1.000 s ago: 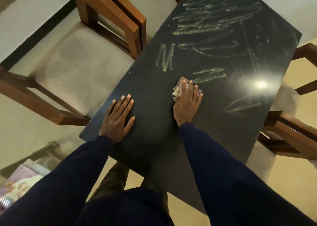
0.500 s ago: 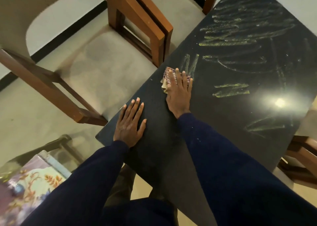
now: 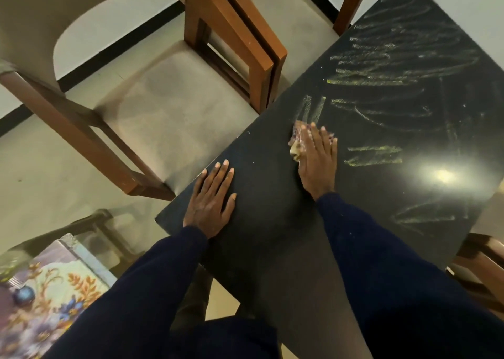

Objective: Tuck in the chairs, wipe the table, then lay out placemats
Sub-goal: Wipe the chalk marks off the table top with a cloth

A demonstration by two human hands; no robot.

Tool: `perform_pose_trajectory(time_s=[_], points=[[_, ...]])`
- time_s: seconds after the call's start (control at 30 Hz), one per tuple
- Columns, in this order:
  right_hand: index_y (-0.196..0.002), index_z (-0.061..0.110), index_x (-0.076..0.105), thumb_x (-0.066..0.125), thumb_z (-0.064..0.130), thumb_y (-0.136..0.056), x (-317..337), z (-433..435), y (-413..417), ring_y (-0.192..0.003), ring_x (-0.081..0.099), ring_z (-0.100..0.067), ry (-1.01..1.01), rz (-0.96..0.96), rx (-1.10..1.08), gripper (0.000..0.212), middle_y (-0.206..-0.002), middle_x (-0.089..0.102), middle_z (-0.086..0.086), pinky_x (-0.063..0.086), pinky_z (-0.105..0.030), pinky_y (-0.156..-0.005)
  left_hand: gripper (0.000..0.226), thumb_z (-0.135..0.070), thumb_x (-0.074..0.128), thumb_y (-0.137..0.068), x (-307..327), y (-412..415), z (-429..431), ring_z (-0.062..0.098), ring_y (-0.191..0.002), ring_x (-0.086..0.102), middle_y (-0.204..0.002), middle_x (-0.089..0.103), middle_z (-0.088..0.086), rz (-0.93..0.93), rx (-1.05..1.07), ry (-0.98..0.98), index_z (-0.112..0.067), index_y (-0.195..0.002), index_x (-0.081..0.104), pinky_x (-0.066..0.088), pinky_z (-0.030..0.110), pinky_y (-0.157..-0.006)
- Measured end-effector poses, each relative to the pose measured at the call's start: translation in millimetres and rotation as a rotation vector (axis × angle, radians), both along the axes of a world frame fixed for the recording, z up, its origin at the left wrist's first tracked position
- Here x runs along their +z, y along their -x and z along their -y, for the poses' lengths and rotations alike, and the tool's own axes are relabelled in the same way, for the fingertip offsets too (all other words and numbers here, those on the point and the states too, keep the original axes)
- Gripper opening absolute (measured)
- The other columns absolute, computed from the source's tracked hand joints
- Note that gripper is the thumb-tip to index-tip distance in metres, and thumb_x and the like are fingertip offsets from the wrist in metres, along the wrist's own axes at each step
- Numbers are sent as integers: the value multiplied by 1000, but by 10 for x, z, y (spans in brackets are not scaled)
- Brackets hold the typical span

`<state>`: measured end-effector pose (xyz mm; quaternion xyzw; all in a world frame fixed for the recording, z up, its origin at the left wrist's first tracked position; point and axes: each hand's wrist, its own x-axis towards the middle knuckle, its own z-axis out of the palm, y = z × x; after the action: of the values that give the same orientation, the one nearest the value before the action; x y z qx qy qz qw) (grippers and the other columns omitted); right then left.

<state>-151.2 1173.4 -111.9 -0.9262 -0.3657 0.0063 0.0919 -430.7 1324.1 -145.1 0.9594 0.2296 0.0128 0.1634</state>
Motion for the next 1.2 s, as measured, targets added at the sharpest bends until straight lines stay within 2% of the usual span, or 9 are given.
perform_pose_trajectory(time_s=[0.13,0.37,0.5,0.63,0.7,0.87,1.0,1.1,1.2], points=[[-167,21,33,59,16,-96,-40,-453,195,-164,17,-33,14,-6,-94,75,-176,24,-8,9,-60,-132,67,-48,29,-112,-5,15,-2,21,-165,2,-179,8,6,-29,-5,11,-16,-170,18,8,48,-134],[-164,17,39,69,14,-89,-30,347,1016,-165,13,-32,38,-44,411,82,-177,23,-6,15,-62,-130,66,-47,26,-113,22,7,0,23,-165,6,-179,8,7,-14,-16,7,-14,-169,19,11,50,-134],[-162,15,44,68,8,-89,-16,662,609,-162,24,-35,16,5,202,77,-173,32,-9,18,-62,-130,66,-50,21,-114,18,-7,4,26,-165,9,-178,12,8,-5,-12,6,-13,-169,23,16,53,-133],[-166,19,34,47,16,-96,34,194,384,-163,20,-33,43,-9,-147,71,-175,27,-7,13,-60,-131,66,-50,24,-114,26,-3,7,25,-165,8,-178,10,6,8,-13,12,-14,-169,21,15,52,-133],[-166,18,33,45,17,-89,23,-57,472,-163,18,-35,58,-16,-157,78,-176,23,-9,10,-61,-131,65,-48,27,-114,24,1,8,25,-165,9,-178,10,5,19,-14,7,-15,-169,22,16,53,-133],[-166,17,35,71,12,-90,-4,56,1241,-165,11,-35,10,-65,229,84,-177,20,-11,12,-64,-130,64,-43,32,-114,19,28,-9,23,-165,9,-178,9,7,13,-28,-1,-14,-169,20,17,52,-132],[-164,17,41,75,12,-88,-2,810,1449,-165,14,-33,45,-95,473,84,-177,23,-9,17,-65,-129,64,-44,29,-114,34,4,-9,23,-165,7,-179,8,7,15,-29,5,-13,-169,19,10,48,-134],[-160,14,46,76,8,-84,-11,967,1168,-162,23,-35,38,-46,291,82,-174,31,-11,20,-66,-128,63,-44,29,-114,34,-2,-2,23,-165,8,-178,10,7,20,-19,0,-14,-169,21,11,48,-134],[-165,15,37,58,16,-95,31,588,1013,-162,23,-34,48,-44,-90,72,-175,28,-11,16,-62,-130,63,-46,29,-115,43,13,2,24,-165,10,-178,12,6,32,-20,22,-14,-169,22,11,48,-134]])
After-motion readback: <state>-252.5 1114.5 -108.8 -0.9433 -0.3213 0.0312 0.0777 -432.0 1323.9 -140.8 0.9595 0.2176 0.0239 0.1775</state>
